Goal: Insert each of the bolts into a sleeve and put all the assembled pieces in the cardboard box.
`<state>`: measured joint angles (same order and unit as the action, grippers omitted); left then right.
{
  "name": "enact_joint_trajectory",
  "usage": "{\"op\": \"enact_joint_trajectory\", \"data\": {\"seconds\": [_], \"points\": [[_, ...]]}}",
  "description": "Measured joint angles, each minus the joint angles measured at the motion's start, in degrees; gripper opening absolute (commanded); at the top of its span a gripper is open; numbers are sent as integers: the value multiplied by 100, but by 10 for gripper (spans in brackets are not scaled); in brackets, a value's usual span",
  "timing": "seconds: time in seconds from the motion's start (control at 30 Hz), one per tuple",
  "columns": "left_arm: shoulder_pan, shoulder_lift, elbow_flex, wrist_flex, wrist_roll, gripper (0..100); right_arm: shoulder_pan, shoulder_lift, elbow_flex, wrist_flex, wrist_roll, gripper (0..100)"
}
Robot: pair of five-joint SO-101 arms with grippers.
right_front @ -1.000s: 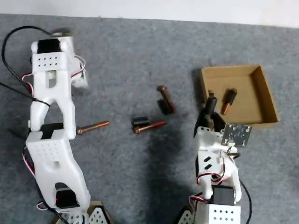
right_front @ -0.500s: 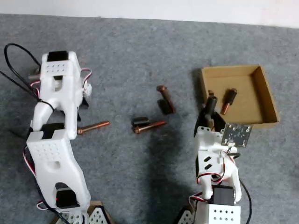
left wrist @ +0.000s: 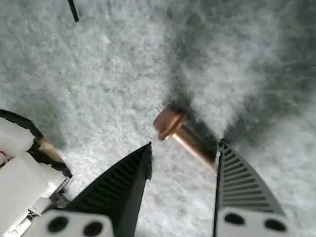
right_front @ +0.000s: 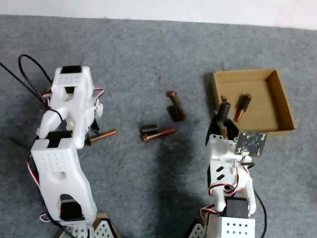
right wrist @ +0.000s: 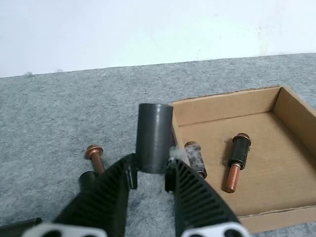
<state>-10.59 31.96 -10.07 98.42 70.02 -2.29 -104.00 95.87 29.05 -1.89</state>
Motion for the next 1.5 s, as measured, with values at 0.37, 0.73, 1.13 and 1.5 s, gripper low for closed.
{"op": "enact_joint_trajectory", "data": {"seconds": [0.37,0.73,1.13,1.5], "points": [[62,-308,1284,-1442,158,200,0,0,0,0,0,9],[70,-308,1363,-1749,158,203,0,0,0,0,0,9],[88,-308,1354,-1820,158,0,0,0,0,0,0,9],[97,-334,1257,-2075,158,4,0,0,0,0,0,9]]}}
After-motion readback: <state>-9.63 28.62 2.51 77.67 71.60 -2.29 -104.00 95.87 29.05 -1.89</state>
